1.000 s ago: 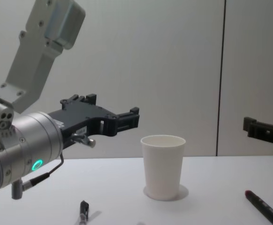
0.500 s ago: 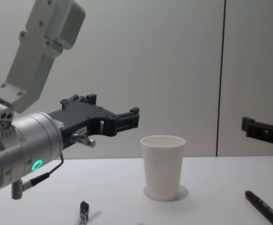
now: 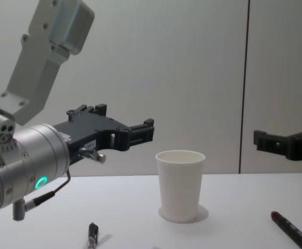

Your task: Place the pen into the pen holder.

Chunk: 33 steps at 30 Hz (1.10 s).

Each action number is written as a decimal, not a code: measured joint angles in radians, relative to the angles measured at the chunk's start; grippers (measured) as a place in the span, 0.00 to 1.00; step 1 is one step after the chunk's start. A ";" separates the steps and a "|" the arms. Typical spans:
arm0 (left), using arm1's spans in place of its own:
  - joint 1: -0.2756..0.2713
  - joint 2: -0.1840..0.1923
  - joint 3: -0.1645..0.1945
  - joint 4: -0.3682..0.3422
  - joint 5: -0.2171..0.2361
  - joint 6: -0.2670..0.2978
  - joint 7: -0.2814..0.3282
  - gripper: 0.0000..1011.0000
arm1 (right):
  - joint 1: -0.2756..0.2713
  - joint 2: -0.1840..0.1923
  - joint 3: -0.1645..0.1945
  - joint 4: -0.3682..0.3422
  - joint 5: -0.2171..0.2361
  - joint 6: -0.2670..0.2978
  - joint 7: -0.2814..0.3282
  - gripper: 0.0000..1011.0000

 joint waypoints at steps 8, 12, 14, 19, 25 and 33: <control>0.000 0.000 0.000 0.000 0.000 0.000 0.000 0.99 | 0.037 -0.026 0.000 -0.008 -0.015 0.112 -0.021 0.99; 0.000 0.000 0.000 0.000 0.000 0.000 0.000 0.99 | 0.066 -0.036 0.005 -0.009 -0.014 0.188 -0.020 0.99; 0.000 0.000 0.000 0.000 0.000 0.000 0.000 0.99 | 0.080 -0.041 0.009 -0.009 -0.009 0.230 -0.013 0.99; 0.000 0.000 0.000 0.000 0.000 0.000 0.000 0.99 | 0.112 -0.048 0.018 -0.001 0.005 0.311 0.007 0.99; 0.000 0.000 0.000 0.000 0.000 0.000 0.000 0.99 | 0.153 -0.054 0.029 0.018 0.023 0.410 0.043 0.99; 0.000 0.000 0.000 0.000 0.000 0.000 0.000 0.99 | 0.200 -0.056 0.043 0.054 0.040 0.517 0.086 0.99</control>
